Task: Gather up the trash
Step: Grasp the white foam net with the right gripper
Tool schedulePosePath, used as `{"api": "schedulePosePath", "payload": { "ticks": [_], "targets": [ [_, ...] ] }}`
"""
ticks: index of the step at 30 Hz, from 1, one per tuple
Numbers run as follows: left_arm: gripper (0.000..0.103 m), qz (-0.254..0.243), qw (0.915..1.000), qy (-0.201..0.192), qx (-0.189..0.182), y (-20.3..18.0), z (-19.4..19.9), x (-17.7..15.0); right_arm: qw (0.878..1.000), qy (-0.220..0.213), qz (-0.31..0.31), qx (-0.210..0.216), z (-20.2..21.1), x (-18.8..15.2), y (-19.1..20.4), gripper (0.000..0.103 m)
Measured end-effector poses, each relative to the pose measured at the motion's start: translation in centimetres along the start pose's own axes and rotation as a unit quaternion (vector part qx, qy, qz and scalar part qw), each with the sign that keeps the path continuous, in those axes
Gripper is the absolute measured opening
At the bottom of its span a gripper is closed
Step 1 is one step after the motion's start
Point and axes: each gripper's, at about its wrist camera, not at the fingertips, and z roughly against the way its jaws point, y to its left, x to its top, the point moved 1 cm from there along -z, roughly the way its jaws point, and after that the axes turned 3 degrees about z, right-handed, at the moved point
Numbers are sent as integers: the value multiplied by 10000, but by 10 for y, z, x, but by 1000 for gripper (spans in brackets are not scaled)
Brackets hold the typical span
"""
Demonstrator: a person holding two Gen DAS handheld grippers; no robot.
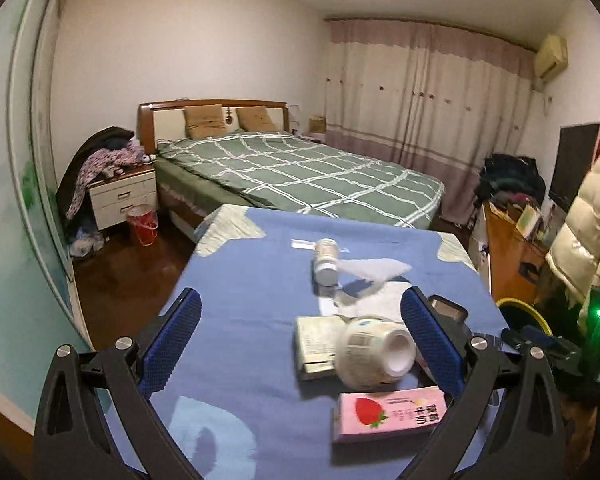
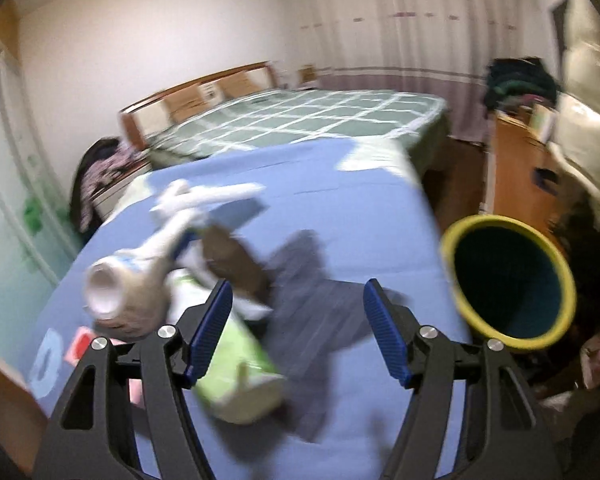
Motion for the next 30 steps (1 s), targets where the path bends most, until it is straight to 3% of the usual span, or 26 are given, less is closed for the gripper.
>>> {"api": "schedulePosePath", "payload": {
  "ticks": [4, 13, 20, 25, 30],
  "targets": [
    [98, 9, 10000, -13, 3, 10, 0, -1, 9984, 112, 199, 527, -17, 17, 41, 64],
    [98, -15, 10000, 18, 88, -2, -10, -4, 9960, 484, 424, 621, -86, 74, 91, 55],
    [98, 35, 9998, 205, 72, -1, -26, -11, 9908, 830, 950, 487, -137, 102, 134, 55],
    [98, 71, 9997, 246, 59, 3, -33, -14, 9807, 973, 1690, 131, -167, 99, 167, 60],
    [98, 147, 9995, 290, 62, 8, -38, -16, 9700, 1288, 2053, -196, -196, 98, 171, 60]
  ]
}}
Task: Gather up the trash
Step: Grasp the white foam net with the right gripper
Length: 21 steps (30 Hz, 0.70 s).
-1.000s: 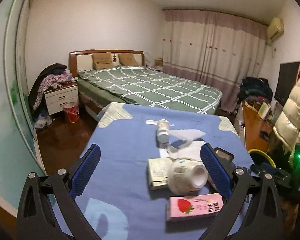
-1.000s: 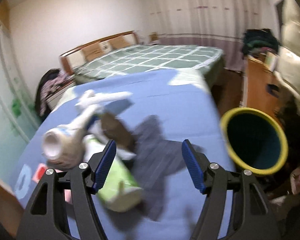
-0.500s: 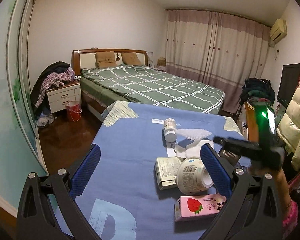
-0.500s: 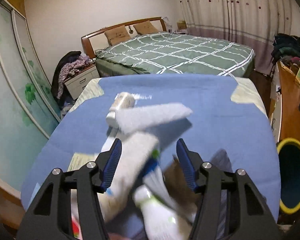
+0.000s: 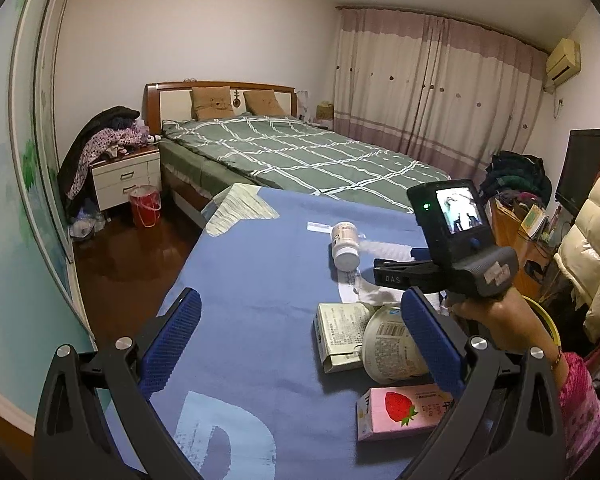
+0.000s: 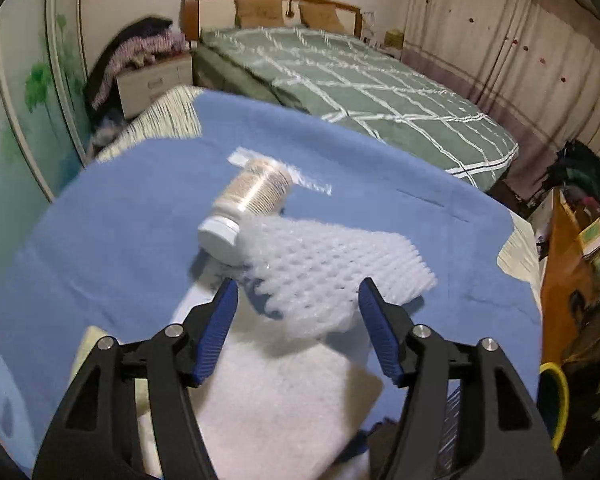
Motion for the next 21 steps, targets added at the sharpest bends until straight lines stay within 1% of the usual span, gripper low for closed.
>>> {"api": "schedulePosePath", "payload": {
  "ticks": [1, 2, 3, 5, 10, 14, 16, 21],
  "targets": [
    [98, 15, 10000, 10, -5, 1, -1, 0, 10000, 61, 32, -23, -4, 1, -1, 59],
    [98, 27, 10000, 25, -15, 1, -3, 0, 9999, 110, 61, -44, -7, 1, -2, 44],
    [98, 29, 10000, 31, -21, 1, -3, 0, 9998, 114, 90, -95, -8, 0, -4, 22],
    [98, 14, 10000, 62, -20, -1, -5, -1, 9999, 44, 81, -144, -6, 0, -8, 12],
    [98, -16, 9999, 114, -41, -4, -10, -3, 9986, -429, -275, 130, 23, -5, -31, 11],
    [98, -48, 9998, 150, -84, -9, -12, -5, 9944, -744, -600, 460, 50, -8, -54, 11],
    [98, -81, 9998, 157, -105, -10, -12, -7, 9911, -911, -722, 656, 65, -11, -64, 11],
    [98, -89, 9997, 184, -150, -12, -14, -9, 9821, -1279, -1025, 932, 100, -25, -88, 11]
  ]
}}
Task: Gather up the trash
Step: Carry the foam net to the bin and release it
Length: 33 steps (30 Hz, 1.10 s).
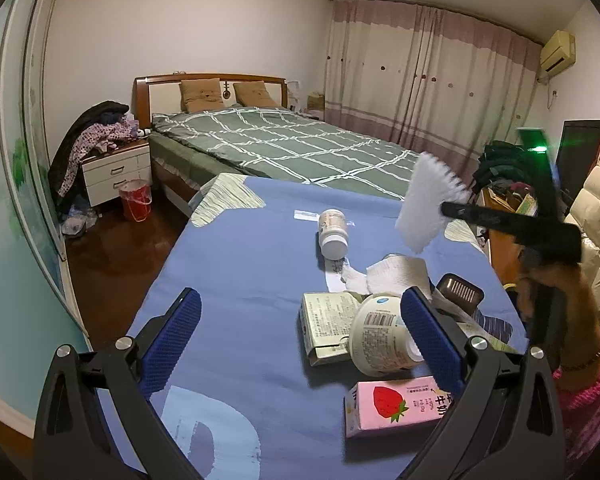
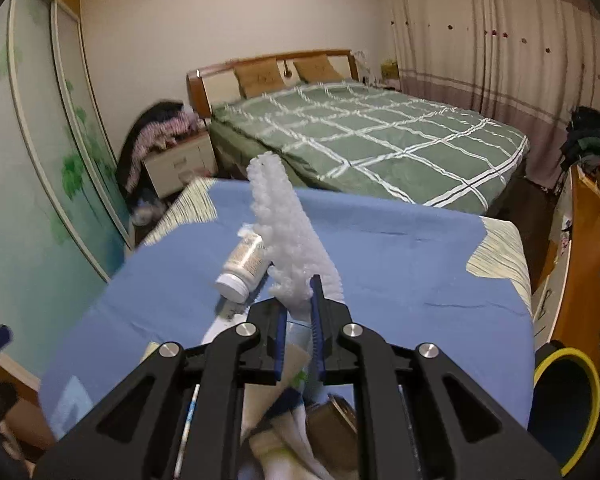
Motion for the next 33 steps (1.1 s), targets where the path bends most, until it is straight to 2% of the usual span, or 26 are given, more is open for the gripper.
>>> {"api": "schedulePosePath", "payload": {
  "ticks": [7, 14, 17, 23, 27, 32, 33],
  "targets": [
    [98, -33, 9999, 85, -121, -6, -4, -5, 9973, -424, -606, -12, 57, -24, -42, 11],
    [98, -221, 9993, 168, -270, -26, -7, -9, 9857, -650, -1339, -793, 101, -64, -112, 11],
    [98, -263, 9990, 190, -308, -32, -8, -10, 9785, -618, -1621, -1118, 112, -83, -144, 11],
    [98, -361, 9985, 232, -353, -43, -10, -12, 9558, -372, -2171, -1945, 124, -128, -216, 11],
    [98, -442, 9978, 298, -405, -52, -13, -14, 9429, -145, -2514, -2179, 118, -158, -252, 11],
    [98, -556, 9968, 340, -452, -60, -16, -17, 9323, 72, -2730, -2371, 106, -175, -279, 13],
    [98, -570, 9967, 349, -457, -61, -16, -17, 9311, 99, -2751, -2393, 103, -176, -281, 18]
  ]
}}
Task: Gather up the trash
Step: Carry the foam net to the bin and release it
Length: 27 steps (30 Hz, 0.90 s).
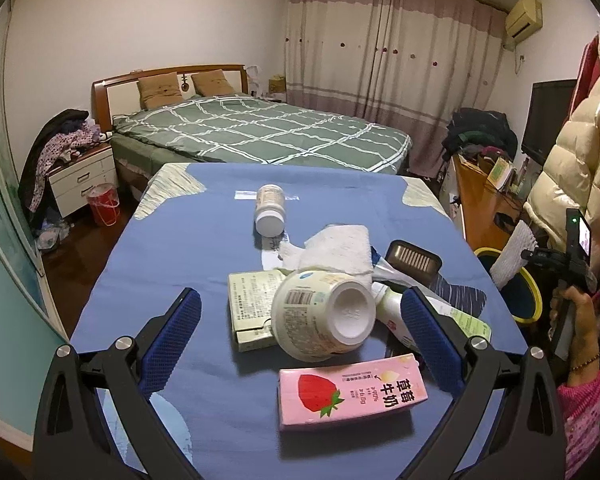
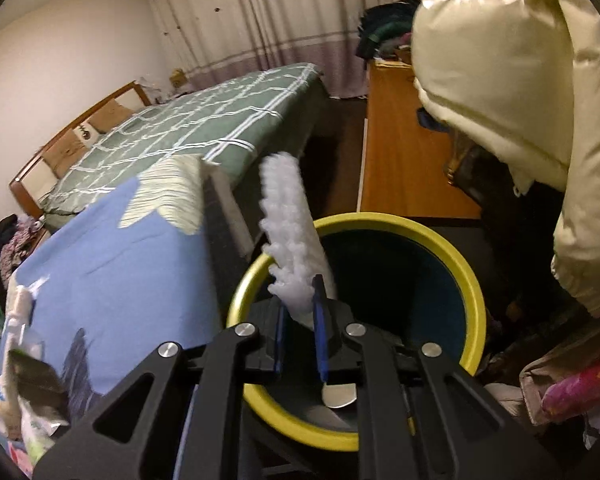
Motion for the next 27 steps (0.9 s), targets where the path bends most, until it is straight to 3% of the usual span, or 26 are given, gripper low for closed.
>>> {"api": "schedulePosePath", "payload": {
  "ticks": [3, 4, 10, 20, 27],
  "targets": [
    [98, -21, 10000, 22, -14, -1, -1, -1, 9999, 10, -96, -54, -5, -3, -7, 37],
    [98, -25, 10000, 31, -15, -1, -1, -1, 9999, 4, -115, -71, -6, -4, -8, 38],
    [98, -61, 9999, 118, -42, -1, -9, -6, 9999, 2, -111, -66, -5, -5, -5, 39],
    [98, -544, 9977, 397, -9, -19, -41, -22, 9999, 51, -108, 47, -4, -7, 6, 43],
    [98, -867, 9945, 553, 197, -36, -66, -27, 9998, 127, -112, 123, -10, -11, 9, 44]
  ]
}}
